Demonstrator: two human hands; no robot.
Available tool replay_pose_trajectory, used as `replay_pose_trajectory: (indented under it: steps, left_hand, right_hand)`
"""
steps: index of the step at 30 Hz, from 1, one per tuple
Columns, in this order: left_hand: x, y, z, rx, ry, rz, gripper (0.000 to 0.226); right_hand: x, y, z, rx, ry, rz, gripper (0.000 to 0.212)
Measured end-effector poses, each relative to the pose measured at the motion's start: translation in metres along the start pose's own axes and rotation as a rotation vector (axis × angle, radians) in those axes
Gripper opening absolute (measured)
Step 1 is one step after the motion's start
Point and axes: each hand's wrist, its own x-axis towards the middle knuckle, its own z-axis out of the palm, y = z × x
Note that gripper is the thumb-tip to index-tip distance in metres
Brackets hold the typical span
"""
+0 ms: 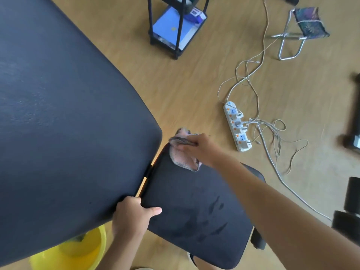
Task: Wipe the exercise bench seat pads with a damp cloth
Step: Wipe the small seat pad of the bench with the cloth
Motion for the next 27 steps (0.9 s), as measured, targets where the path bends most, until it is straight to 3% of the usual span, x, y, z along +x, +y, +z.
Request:
replay_pose_trajectory:
  steps: [3, 5, 11, 14, 17, 21, 24, 27]
  left_hand:
    - [0.003, -0.002, 0.0, 0.011, -0.012, 0.04, 0.064]
    - [0.004, -0.003, 0.0, 0.015, -0.011, 0.055, 0.06]
    - [0.008, -0.008, 0.003, 0.029, 0.025, 0.111, 0.079]
    - [0.01, -0.01, 0.004, 0.044, 0.002, 0.096, 0.073]
    - [0.013, -0.011, 0.005, 0.075, 0.016, 0.101, 0.066]
    - [0.016, -0.013, 0.006, 0.135, 0.032, 0.091, 0.086]
    - [0.015, -0.012, 0.006, 0.151, 0.011, 0.125, 0.068]
    - [0.016, -0.009, 0.004, 0.141, -0.015, 0.125, 0.069]
  right_hand:
    - [0.029, -0.044, 0.023, -0.078, -0.033, -0.077, 0.034]
    - [0.018, -0.024, 0.007, -0.039, -0.033, -0.052, 0.026]
    - [-0.112, 0.133, -0.066, 0.054, 0.144, 0.347, 0.022]
    - [-0.159, 0.176, -0.046, 0.155, 0.263, 0.567, 0.041]
    - [-0.146, 0.173, -0.02, 0.532, 0.463, 0.642, 0.046]
    - [-0.168, 0.143, 0.039, 0.827, 0.696, 0.732, 0.029]
    - [-0.227, 0.111, 0.11, 0.837, 0.69, 0.863, 0.02]
    - [-0.234, 0.123, 0.111, 0.738, 0.61, 0.842, 0.026]
